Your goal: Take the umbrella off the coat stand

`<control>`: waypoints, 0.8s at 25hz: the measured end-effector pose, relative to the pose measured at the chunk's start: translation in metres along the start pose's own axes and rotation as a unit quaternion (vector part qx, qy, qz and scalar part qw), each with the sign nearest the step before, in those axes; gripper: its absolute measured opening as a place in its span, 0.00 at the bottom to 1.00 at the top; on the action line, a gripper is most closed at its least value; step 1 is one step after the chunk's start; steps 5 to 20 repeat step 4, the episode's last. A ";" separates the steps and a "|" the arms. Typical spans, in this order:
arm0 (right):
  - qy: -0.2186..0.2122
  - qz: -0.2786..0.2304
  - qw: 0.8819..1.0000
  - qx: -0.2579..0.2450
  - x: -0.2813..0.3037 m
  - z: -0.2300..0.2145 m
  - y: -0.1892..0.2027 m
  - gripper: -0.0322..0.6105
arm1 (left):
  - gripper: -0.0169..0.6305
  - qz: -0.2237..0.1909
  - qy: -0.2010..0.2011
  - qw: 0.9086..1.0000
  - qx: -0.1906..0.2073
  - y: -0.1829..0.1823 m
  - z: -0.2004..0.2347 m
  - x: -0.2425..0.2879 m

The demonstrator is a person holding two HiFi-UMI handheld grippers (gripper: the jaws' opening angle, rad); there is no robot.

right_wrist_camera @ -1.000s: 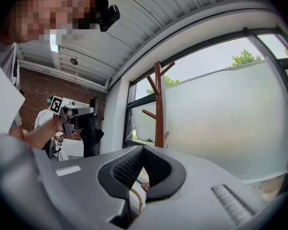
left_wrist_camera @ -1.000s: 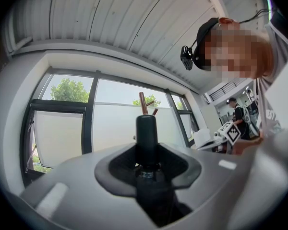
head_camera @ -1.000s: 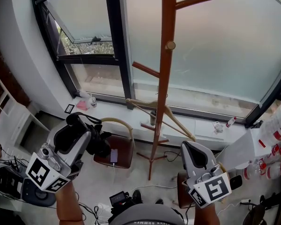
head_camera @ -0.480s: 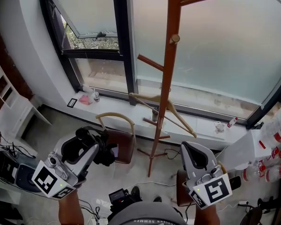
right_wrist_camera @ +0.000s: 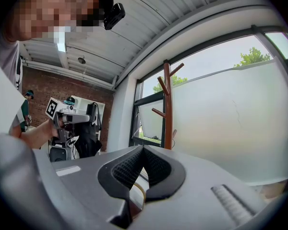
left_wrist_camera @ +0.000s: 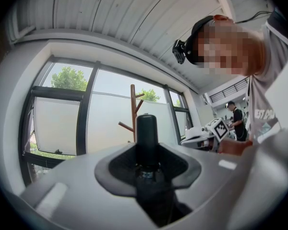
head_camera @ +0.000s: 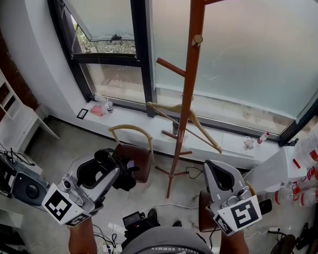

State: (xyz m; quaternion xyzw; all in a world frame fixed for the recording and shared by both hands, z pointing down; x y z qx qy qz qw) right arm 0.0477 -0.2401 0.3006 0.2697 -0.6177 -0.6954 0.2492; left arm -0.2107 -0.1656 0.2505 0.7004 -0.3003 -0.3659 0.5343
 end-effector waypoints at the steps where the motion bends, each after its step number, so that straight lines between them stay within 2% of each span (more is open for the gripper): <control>1: 0.000 0.000 1.000 0.000 0.000 0.000 0.001 0.05 | 0.24 0.000 0.001 1.000 -0.001 0.001 -0.001 0.001; 20: 0.001 0.002 1.000 0.000 -0.001 -0.002 0.002 0.05 | 0.24 0.003 0.003 1.000 -0.004 0.004 -0.004 0.003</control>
Point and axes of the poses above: the fingertips, and each gripper's own axes: x forward along the fingers, z to its left, y out of its underside, the point moved 4 cm from there along -x, backward along the fingers, and after that the axes turned 6 degrees about -z, right-handed, at the moved point
